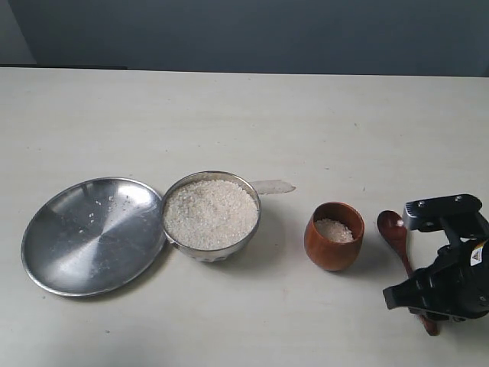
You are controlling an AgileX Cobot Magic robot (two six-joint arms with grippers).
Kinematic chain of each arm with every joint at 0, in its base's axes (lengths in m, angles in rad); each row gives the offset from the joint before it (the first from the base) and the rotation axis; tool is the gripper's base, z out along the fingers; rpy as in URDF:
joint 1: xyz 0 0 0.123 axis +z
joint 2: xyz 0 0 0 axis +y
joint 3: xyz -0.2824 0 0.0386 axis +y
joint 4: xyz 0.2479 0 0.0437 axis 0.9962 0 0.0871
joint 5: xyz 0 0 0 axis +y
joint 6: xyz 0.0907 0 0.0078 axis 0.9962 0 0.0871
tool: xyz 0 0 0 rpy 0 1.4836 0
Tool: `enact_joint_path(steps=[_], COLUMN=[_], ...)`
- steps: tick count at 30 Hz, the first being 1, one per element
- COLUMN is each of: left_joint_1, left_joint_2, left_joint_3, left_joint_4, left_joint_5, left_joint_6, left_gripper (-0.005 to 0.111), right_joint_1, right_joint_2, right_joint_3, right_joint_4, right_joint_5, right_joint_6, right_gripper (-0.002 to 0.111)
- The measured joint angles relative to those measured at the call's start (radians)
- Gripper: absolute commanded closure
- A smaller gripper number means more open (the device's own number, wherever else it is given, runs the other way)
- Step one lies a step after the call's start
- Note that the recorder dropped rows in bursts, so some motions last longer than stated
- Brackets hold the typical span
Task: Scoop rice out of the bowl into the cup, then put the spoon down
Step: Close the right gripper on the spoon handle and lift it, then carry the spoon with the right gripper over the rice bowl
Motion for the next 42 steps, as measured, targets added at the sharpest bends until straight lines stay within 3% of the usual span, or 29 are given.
enact_joint_path(steps=[4,8,16,21,28,33,38,42], left_joint_1=[0.000,0.000,0.000,0.000,0.000,0.000,0.000,0.000], left_joint_2=[0.000,0.000,0.000,0.000,0.000,0.000,0.000,0.000], left_joint_3=[0.000,0.000,0.000,0.000,0.000,0.000,0.000,0.000], left_joint_4=[0.000,0.000,0.000,0.000,0.000,0.000,0.000,0.000], left_joint_5=[0.000,0.000,0.000,0.000,0.000,0.000,0.000,0.000], left_joint_6=[0.000,0.000,0.000,0.000,0.000,0.000,0.000,0.000], left_gripper=[0.106,0.106,0.106,0.106,0.106,0.106,0.106,0.106], right_joint_1=[0.000,0.000,0.000,0.000,0.000,0.007,0.084,0.238], right_joint_2=[0.049,0.073,0.077,0.028,-0.085,-0.109,-0.111,-0.055], right_joint_3=[0.000,-0.002,-0.021,-0.101,-0.238,-0.350,-0.468,-0.625], right_joint_4=[0.000,-0.003,0.011,-0.026,-0.220,-0.258,-0.316,-0.369], right_joint_5=[-0.023,-0.030,-0.015,0.087,0.261,0.395,0.501,0.632], right_joint_6=[0.000,0.002,0.004,0.012,0.126,0.084,0.043,0.043], right_gripper=[0.082,0.108,0.109,0.109,0.109,0.109,0.109,0.109])
